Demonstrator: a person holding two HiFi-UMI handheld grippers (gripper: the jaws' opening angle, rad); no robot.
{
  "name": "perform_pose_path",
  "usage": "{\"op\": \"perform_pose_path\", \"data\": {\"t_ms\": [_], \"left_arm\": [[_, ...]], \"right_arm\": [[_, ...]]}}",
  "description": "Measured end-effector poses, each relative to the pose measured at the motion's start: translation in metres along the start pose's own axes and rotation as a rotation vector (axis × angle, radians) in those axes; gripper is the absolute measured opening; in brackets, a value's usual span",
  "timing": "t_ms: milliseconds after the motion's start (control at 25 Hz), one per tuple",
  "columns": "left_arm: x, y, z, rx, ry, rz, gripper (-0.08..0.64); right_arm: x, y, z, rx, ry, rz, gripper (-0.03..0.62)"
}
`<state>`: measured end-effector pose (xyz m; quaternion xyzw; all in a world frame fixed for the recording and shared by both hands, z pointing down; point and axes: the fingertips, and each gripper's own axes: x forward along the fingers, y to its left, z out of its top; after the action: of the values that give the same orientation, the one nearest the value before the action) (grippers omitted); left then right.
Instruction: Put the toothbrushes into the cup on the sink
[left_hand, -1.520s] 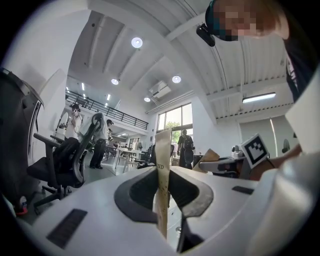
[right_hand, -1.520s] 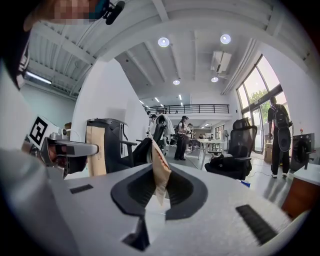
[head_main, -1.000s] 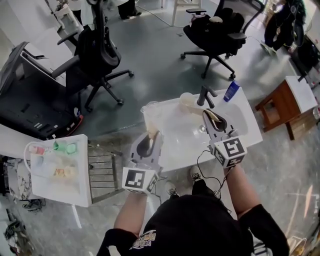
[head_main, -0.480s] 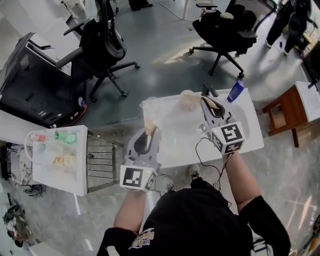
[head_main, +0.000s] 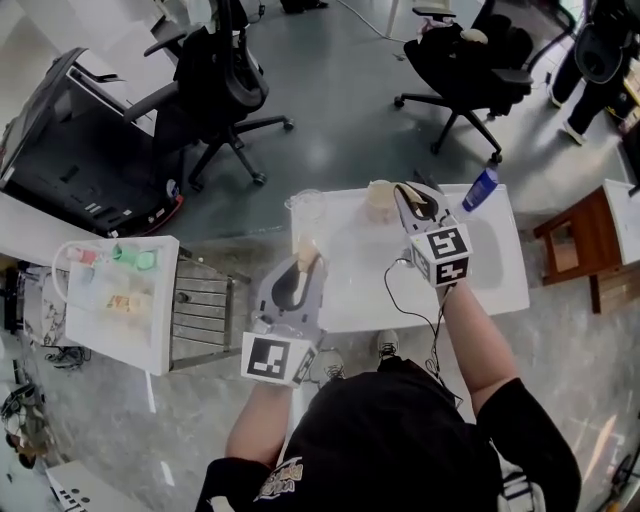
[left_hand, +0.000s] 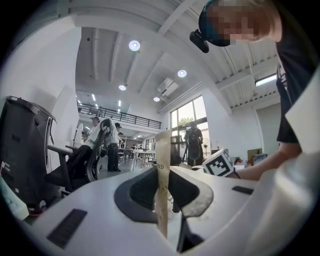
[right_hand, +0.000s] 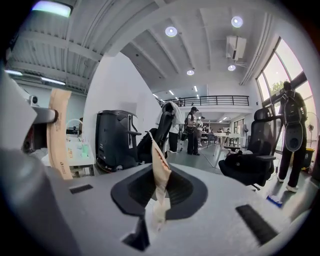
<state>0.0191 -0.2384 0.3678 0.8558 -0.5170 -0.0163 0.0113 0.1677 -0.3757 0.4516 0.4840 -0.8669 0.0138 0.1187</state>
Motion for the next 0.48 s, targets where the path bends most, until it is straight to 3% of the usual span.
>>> {"op": "perform_pose_path", "data": {"t_ms": [480], "left_arm": [[-0.009, 0.004, -0.012, -0.008, 0.018, 0.080, 0.054]], "right_arm": [[0.053, -0.001, -0.064, -0.038, 0.165, 0.043, 0.043]]}}
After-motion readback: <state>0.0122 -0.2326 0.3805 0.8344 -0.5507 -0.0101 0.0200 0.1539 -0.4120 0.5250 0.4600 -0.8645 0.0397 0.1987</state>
